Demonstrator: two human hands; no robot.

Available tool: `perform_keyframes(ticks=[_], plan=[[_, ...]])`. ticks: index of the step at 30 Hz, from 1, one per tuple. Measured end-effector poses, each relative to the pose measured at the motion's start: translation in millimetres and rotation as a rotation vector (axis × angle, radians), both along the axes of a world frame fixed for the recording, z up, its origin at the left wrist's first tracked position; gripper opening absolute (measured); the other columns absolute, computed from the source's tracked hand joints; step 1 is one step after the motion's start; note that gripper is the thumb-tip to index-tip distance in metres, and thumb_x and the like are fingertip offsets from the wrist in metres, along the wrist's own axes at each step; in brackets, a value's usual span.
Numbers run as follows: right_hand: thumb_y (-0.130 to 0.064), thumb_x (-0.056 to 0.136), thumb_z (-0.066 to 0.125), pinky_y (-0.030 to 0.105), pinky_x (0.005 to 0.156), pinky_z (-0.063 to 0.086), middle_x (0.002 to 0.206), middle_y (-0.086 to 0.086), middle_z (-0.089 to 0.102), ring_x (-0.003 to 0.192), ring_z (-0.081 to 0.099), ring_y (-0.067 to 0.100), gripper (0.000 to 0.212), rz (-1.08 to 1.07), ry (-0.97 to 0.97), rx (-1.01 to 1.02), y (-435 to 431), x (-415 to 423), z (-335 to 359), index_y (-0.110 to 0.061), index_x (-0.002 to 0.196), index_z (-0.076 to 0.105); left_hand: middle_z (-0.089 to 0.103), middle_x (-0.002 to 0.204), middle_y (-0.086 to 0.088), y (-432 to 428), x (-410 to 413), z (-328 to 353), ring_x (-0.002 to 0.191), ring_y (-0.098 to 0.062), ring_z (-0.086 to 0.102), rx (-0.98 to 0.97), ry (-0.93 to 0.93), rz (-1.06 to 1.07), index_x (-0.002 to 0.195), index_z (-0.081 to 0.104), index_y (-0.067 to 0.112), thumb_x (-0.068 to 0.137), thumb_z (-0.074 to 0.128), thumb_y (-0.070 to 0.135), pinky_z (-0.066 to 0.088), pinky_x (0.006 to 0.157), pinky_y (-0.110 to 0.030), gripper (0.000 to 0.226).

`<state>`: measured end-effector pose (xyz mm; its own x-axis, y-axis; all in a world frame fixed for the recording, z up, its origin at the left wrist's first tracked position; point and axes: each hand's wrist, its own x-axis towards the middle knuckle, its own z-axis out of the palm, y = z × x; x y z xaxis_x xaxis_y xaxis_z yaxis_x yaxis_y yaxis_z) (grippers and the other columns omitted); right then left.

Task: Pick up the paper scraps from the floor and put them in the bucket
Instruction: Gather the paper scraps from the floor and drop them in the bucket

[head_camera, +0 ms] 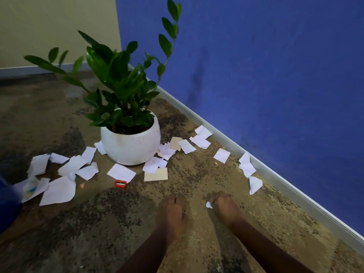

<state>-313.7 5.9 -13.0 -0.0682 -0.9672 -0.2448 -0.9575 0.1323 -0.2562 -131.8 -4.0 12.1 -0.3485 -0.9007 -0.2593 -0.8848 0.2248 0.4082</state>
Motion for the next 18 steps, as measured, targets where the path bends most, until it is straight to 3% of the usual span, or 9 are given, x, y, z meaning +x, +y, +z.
perform_keyframes(ticks=[4, 8, 12, 18], plan=[[-0.028, 0.091, 0.050, 0.024, 0.085, 0.038, 0.108, 0.008, 0.060, 0.105, 0.053, 0.020, 0.024, -0.053, -0.049, -0.080, -1, -16, -3, -0.010, 0.097, 0.065, 0.036, 0.146, -0.007, -6, -27, -7, 0.135, -0.022, 0.036, 0.030, 0.066, -0.015, 0.141, 0.037, 0.015, 0.095, 0.043, 0.022, 0.032, 0.113, -0.030, 0.047], [-0.033, 0.092, 0.048, 0.032, 0.093, 0.045, 0.118, 0.007, 0.054, 0.106, 0.048, 0.018, 0.026, -0.295, 0.047, -0.230, -3, -59, 1, -0.013, 0.097, 0.064, 0.038, 0.142, -0.007, -13, -50, -13, 0.134, -0.021, 0.037, 0.019, 0.128, -0.009, 0.138, 0.039, 0.016, 0.095, 0.044, 0.022, 0.034, 0.111, -0.030, 0.044], [-0.030, 0.092, 0.052, 0.042, 0.102, 0.044, 0.134, 0.010, 0.047, 0.121, 0.044, 0.025, 0.029, -0.525, 0.079, -0.255, -14, -98, 3, -0.008, 0.108, 0.063, 0.038, 0.139, -0.006, -23, -60, -23, 0.129, -0.020, 0.042, -0.027, 0.179, 0.026, 0.134, 0.043, 0.014, 0.094, 0.044, 0.022, 0.038, 0.106, -0.027, 0.041], [-0.028, 0.093, 0.049, 0.042, 0.105, 0.041, 0.145, 0.015, 0.036, 0.132, 0.037, 0.031, 0.037, -0.489, 0.093, -0.210, -50, -109, 4, -0.006, 0.123, 0.052, 0.041, 0.131, -0.005, -32, -56, -42, 0.117, -0.018, 0.049, -0.147, 0.219, 0.023, 0.128, 0.049, 0.013, 0.095, 0.040, 0.023, 0.039, 0.097, -0.024, 0.035]])
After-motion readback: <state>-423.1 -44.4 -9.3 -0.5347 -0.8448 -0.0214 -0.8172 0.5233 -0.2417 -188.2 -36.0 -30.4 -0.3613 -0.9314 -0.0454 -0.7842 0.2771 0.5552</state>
